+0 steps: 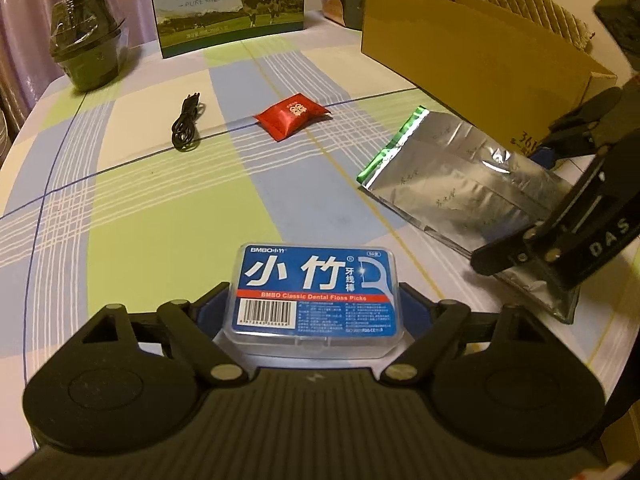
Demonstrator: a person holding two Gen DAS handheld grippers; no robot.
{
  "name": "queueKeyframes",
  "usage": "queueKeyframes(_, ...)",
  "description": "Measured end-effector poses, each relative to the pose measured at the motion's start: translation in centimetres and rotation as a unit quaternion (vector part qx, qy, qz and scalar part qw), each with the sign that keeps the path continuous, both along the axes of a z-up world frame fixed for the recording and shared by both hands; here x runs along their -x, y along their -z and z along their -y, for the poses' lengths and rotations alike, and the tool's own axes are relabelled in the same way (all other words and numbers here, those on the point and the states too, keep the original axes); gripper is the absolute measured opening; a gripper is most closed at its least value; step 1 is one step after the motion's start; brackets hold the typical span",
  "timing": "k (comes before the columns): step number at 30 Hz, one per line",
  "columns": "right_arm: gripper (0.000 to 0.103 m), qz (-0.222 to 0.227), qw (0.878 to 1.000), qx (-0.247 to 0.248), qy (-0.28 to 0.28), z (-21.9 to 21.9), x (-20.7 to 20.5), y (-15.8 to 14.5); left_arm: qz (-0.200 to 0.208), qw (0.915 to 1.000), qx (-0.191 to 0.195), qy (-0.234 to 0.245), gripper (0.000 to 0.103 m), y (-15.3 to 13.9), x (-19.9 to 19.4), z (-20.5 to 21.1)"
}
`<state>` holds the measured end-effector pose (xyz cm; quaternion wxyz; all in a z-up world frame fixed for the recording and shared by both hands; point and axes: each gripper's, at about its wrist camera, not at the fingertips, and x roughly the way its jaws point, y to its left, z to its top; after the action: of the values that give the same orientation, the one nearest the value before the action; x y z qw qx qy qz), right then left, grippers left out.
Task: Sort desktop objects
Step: 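Lift the floss box with the left tool while the right tool lifts the foil bag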
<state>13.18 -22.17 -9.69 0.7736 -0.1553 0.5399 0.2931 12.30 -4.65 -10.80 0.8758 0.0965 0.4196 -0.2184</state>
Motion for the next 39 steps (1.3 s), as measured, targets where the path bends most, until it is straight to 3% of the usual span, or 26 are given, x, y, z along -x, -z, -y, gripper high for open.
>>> queueKeyframes(6,0.078,0.002,0.999,0.031,-0.036,-1.2,0.3,0.6,0.006,0.9999,0.000,-0.010,0.083,-0.1,-0.1,-0.2)
queueKeyframes(9,0.060,0.005,0.999,0.030,-0.039,-0.9,0.0,0.2,0.004,0.9999,0.004,-0.011,0.083,-0.1,-0.2,-0.3)
queueKeyframes(10,0.049,0.006,0.999,0.028,-0.036,-0.9,-0.1,0.2,0.005,0.9999,0.005,-0.011,0.083,-0.1,-0.2,-0.3)
queueKeyframes(16,0.039,0.027,0.999,0.021,-0.028,-0.5,0.9,-0.5,0.008,0.9999,0.012,-0.007,0.083,-0.3,0.1,0.0)
queueKeyframes(39,0.038,0.032,0.995,-0.060,0.067,3.9,5.1,-3.5,0.011,0.9997,0.017,-0.015,0.083,-2.6,2.8,1.3)
